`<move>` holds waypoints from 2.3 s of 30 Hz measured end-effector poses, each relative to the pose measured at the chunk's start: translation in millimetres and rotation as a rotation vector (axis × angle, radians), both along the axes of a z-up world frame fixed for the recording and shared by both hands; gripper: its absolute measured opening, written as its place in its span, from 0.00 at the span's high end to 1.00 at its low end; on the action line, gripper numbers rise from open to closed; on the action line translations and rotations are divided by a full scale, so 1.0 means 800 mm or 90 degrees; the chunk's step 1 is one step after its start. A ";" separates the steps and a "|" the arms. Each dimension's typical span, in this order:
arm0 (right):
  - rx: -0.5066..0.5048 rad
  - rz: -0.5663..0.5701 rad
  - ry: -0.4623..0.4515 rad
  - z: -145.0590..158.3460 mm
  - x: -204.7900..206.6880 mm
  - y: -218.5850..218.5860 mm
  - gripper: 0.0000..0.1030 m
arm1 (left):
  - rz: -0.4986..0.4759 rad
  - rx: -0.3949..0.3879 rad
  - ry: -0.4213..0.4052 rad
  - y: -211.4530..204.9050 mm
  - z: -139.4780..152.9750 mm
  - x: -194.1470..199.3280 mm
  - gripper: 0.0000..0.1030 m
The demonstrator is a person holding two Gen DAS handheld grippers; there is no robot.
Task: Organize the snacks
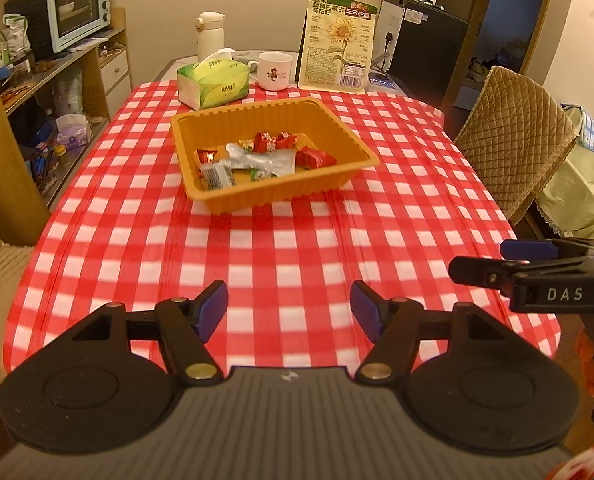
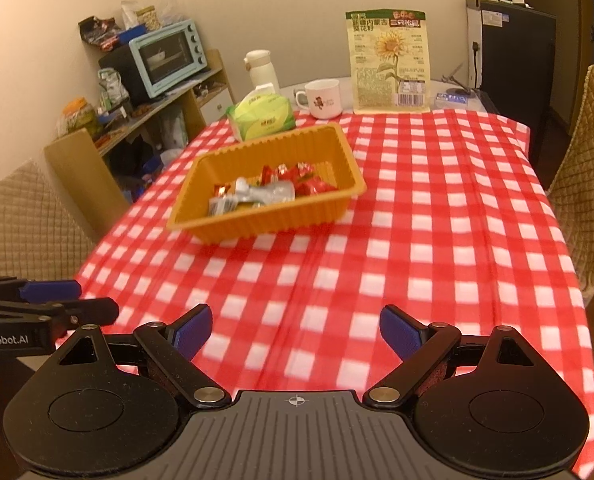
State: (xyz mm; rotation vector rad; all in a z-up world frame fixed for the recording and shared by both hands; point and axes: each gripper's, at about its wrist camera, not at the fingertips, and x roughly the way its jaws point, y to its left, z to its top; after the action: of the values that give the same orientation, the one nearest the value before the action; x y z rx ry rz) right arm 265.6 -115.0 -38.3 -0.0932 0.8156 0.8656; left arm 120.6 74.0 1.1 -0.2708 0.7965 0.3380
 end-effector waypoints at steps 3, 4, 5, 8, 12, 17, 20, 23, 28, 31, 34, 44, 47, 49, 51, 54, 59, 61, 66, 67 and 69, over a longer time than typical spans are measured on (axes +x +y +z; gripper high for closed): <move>-0.015 0.005 0.003 -0.002 -0.015 -0.012 0.12 | 0.004 -0.001 0.002 -0.016 0.001 -0.015 0.36; -0.018 0.007 0.005 -0.002 -0.020 -0.016 0.12 | 0.005 -0.002 0.002 -0.022 0.001 -0.020 0.36; -0.022 0.008 0.007 -0.003 -0.025 -0.021 0.12 | 0.006 -0.003 0.003 -0.026 0.001 -0.024 0.36; -0.033 0.010 0.013 -0.005 -0.038 -0.033 0.12 | 0.007 -0.007 0.004 -0.041 0.000 -0.035 0.36; -0.038 0.015 0.023 -0.006 -0.051 -0.049 0.12 | 0.004 -0.009 0.005 -0.059 0.000 -0.047 0.36; -0.039 0.018 0.030 -0.006 -0.066 -0.067 0.12 | 0.000 -0.012 0.004 -0.079 0.001 -0.058 0.36; -0.036 0.020 0.032 -0.004 -0.074 -0.078 0.12 | -0.003 -0.014 0.004 -0.088 0.002 -0.063 0.36; -0.036 0.018 0.033 -0.002 -0.081 -0.087 0.12 | -0.008 -0.014 0.001 -0.097 0.004 -0.067 0.36; -0.033 0.011 0.032 0.001 -0.085 -0.098 0.12 | -0.017 -0.014 -0.003 -0.111 0.008 -0.069 0.36; -0.031 0.008 0.034 0.001 -0.085 -0.104 0.12 | -0.020 -0.013 -0.005 -0.118 0.008 -0.069 0.36; -0.030 0.008 0.035 0.001 -0.086 -0.106 0.12 | -0.023 -0.012 -0.005 -0.123 0.009 -0.068 0.36; -0.027 0.005 0.035 0.003 -0.085 -0.114 0.12 | -0.026 -0.010 -0.003 -0.132 0.006 -0.062 0.36; -0.025 0.004 0.036 0.003 -0.085 -0.117 0.12 | -0.029 -0.009 -0.002 -0.133 0.006 -0.060 0.36; -0.025 0.004 0.036 0.003 -0.084 -0.117 0.12 | -0.029 -0.009 -0.002 -0.134 0.006 -0.060 0.36; -0.025 0.005 0.036 0.003 -0.084 -0.117 0.12 | -0.030 -0.009 -0.002 -0.135 0.005 -0.058 0.36; -0.025 0.004 0.036 0.003 -0.084 -0.117 0.12 | -0.031 -0.008 -0.002 -0.136 0.005 -0.057 0.36; -0.023 0.002 0.037 0.004 -0.082 -0.121 0.12 | -0.031 -0.008 -0.002 -0.137 0.005 -0.056 0.36; -0.023 0.002 0.037 0.004 -0.082 -0.121 0.12 | -0.031 -0.008 -0.001 -0.138 0.006 -0.054 0.36; -0.024 0.002 0.037 0.003 -0.082 -0.121 0.12 | -0.031 -0.008 -0.001 -0.138 0.006 -0.054 0.36; -0.023 0.002 0.037 0.003 -0.082 -0.121 0.12 | -0.031 -0.008 -0.001 -0.138 0.006 -0.055 0.36; -0.024 0.002 0.037 0.003 -0.082 -0.121 0.12 | -0.031 -0.008 -0.001 -0.138 0.006 -0.055 0.36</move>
State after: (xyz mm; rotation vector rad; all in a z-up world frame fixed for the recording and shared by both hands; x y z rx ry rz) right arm 200.1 -211.5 -35.6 -0.1025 0.8855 0.8596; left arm 76.8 -36.1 5.8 -0.2631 0.8025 0.2871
